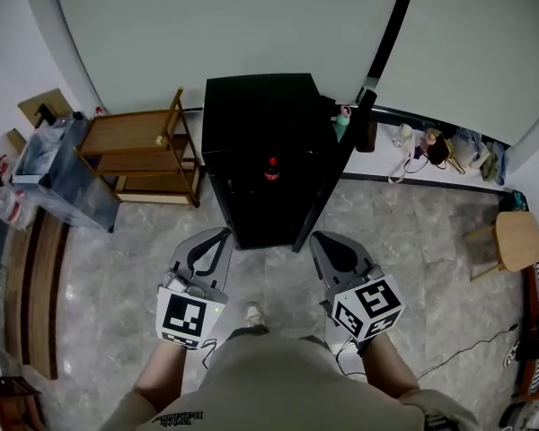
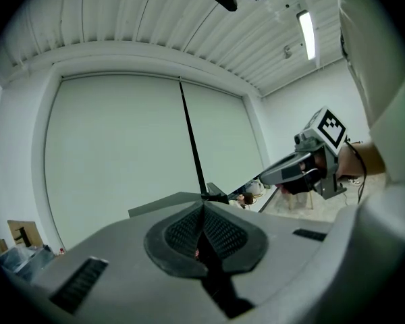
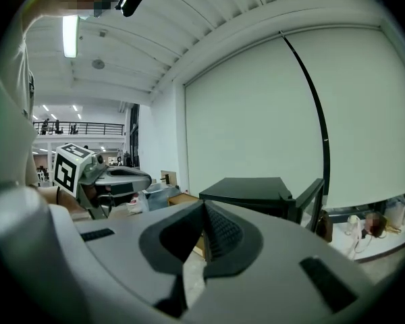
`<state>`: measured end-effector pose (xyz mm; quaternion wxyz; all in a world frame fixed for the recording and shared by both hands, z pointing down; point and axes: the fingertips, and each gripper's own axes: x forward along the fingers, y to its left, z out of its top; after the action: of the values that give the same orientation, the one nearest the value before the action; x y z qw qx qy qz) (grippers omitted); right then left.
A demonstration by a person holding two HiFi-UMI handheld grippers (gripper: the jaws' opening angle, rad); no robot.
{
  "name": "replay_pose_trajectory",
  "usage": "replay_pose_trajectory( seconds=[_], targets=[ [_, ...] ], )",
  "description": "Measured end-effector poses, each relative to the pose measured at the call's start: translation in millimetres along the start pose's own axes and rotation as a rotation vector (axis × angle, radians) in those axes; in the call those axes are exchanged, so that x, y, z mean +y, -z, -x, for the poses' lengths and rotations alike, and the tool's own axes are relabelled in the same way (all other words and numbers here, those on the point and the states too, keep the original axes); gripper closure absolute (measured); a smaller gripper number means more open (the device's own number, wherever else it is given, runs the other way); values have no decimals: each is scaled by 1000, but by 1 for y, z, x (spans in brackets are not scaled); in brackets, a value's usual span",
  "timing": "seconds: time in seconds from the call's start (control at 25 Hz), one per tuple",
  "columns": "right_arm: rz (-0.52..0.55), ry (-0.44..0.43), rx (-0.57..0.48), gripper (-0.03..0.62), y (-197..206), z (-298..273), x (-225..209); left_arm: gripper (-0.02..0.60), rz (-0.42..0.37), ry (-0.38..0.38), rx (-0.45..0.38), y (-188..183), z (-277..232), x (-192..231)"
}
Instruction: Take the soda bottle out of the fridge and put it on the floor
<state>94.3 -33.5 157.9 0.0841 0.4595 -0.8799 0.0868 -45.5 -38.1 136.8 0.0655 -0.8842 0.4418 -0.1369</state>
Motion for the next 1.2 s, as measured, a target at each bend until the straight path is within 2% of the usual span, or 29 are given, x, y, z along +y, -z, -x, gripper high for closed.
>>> replay_pose_trajectory(
  seconds=[0.2, 0.48, 0.76, 1.0, 1.04, 1.16, 1.2],
  targets=[
    [-32, 7, 33, 599, -1, -47, -6, 575, 27, 20, -4, 13, -24, 36],
    [18, 35, 105, 599, 15, -83, -24, 575, 61, 19, -1, 27, -49, 52],
    [32, 14, 138, 597, 27, -120, -53, 575, 74, -11, 27, 35, -78, 63],
    [35, 8, 138, 594, 42, -157, -84, 575, 81, -84, 27, 48, -111, 74],
    [36, 6, 139, 587, 45, -164, -89, 575, 79, -89, 31, 52, -118, 75],
    [15, -4, 149, 501, 55, -188, -99, 575, 79, -91, 41, 63, -137, 78],
    [8, -10, 151, 492, 59, -196, -102, 575, 80, -92, 42, 66, -143, 79]
  ],
)
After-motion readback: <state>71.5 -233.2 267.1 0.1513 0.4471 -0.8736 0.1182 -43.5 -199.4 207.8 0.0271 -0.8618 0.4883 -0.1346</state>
